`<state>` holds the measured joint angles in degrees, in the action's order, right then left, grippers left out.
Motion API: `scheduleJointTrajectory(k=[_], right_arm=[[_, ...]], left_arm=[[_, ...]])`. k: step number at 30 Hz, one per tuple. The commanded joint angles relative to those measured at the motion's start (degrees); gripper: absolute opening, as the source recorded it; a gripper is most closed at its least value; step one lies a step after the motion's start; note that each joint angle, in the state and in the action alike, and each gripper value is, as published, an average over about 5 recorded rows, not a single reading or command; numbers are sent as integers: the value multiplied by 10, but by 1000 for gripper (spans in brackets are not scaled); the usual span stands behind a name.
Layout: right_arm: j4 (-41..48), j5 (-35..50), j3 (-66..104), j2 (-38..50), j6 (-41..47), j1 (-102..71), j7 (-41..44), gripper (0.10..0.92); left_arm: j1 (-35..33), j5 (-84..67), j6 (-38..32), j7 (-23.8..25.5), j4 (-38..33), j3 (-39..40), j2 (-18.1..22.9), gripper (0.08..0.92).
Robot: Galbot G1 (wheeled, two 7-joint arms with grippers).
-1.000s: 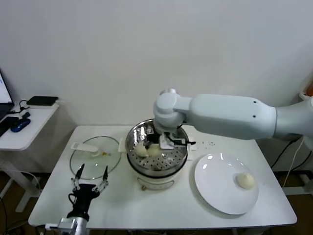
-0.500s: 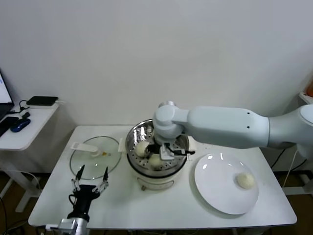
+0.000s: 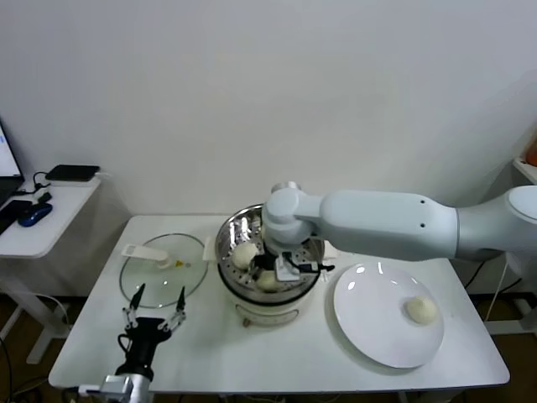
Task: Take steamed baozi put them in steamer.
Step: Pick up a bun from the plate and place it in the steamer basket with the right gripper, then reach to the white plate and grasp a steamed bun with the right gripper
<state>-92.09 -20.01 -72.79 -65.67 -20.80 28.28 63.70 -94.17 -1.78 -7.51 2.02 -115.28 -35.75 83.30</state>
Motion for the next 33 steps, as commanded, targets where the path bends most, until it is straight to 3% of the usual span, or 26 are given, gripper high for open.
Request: scheduleJointTrajectory(k=[1, 6, 18, 24, 33], right_arm=[[0, -4, 0, -1, -2, -5, -2, 710], [3, -3, 3, -1, -8, -4, 0, 808], [6, 70, 7, 26, -17, 48, 14, 823], [7, 166, -14, 72, 61, 133, 7, 823], [31, 422, -183, 188, 248, 270, -66, 823]], left_arm=[[1, 0, 0, 0, 0, 2, 1, 823], [2, 0, 0, 0, 1, 0, 0, 823], [2, 1, 1, 0, 1, 2, 1, 823], [2, 0, 1, 0, -1, 2, 0, 823], [10, -4, 1, 2, -2, 7, -8, 823]])
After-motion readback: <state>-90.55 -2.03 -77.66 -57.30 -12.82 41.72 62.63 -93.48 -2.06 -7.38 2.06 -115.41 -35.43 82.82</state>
